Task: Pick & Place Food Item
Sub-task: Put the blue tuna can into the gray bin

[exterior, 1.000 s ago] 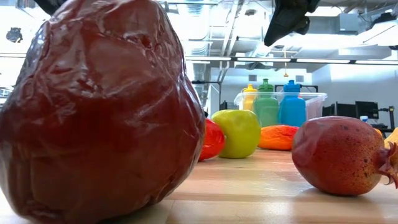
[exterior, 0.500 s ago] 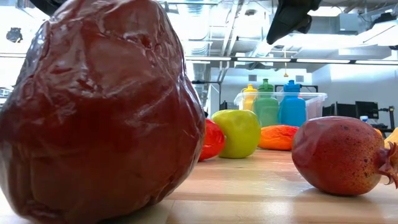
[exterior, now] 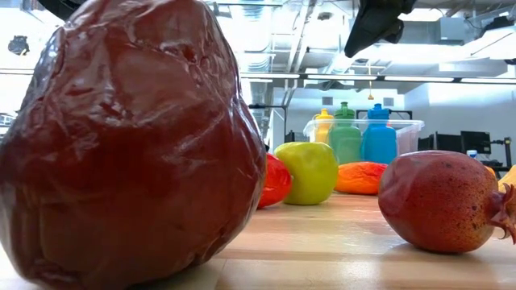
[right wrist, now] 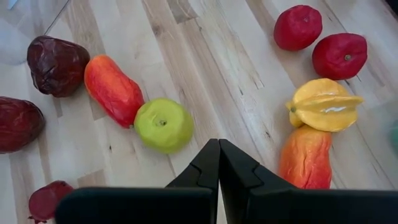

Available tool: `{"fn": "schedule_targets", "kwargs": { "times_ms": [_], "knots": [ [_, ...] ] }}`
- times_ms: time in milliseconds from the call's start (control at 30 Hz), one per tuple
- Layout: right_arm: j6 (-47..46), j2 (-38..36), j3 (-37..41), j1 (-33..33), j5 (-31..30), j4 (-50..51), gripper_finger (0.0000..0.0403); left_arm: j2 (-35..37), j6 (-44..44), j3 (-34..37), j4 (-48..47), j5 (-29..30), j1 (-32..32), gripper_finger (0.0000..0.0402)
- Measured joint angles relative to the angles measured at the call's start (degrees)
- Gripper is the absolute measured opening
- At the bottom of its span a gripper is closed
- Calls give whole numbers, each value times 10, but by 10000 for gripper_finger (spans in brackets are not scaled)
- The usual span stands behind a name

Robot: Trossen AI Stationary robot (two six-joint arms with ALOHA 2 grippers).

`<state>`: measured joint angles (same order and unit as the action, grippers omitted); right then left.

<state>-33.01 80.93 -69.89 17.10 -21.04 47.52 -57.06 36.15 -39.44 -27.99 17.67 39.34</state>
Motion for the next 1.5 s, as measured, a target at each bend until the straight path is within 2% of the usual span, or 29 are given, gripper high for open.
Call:
{"fn": "schedule_targets", "kwargs": {
  "times_ms": [100,200,300,467,733,867,1067,1233,1400,1500],
  "knots": [
    [0,0,0,0,0,-2,0,0,-7,0,51,-28,-5,0],
    [0,0,0,0,0,-4,0,-8,-12,-1,77,-32,-9,0],
    [0,0,0,0,0,-5,0,-21,-12,-1,45,-31,-9,0],
    [0,0,0,0,0,-5,0,-34,-1,-1,-69,-7,-9,0],
    [-7,0,0,0,0,-5,0,-30,18,1,-111,8,-8,0],
    [-10,0,0,0,0,-5,0,-17,18,3,-89,7,-9,0],
    [-10,0,0,0,0,-4,0,28,-8,2,53,-12,-26,0],
    [-11,0,0,0,-13,-4,0,-12,-31,3,18,-9,8,0],
    [-11,0,0,0,-13,-4,0,-29,-29,3,-18,57,43,0],
    [-11,0,0,3,-13,-3,0,-25,-45,3,-17,63,51,0]
  ]
}}
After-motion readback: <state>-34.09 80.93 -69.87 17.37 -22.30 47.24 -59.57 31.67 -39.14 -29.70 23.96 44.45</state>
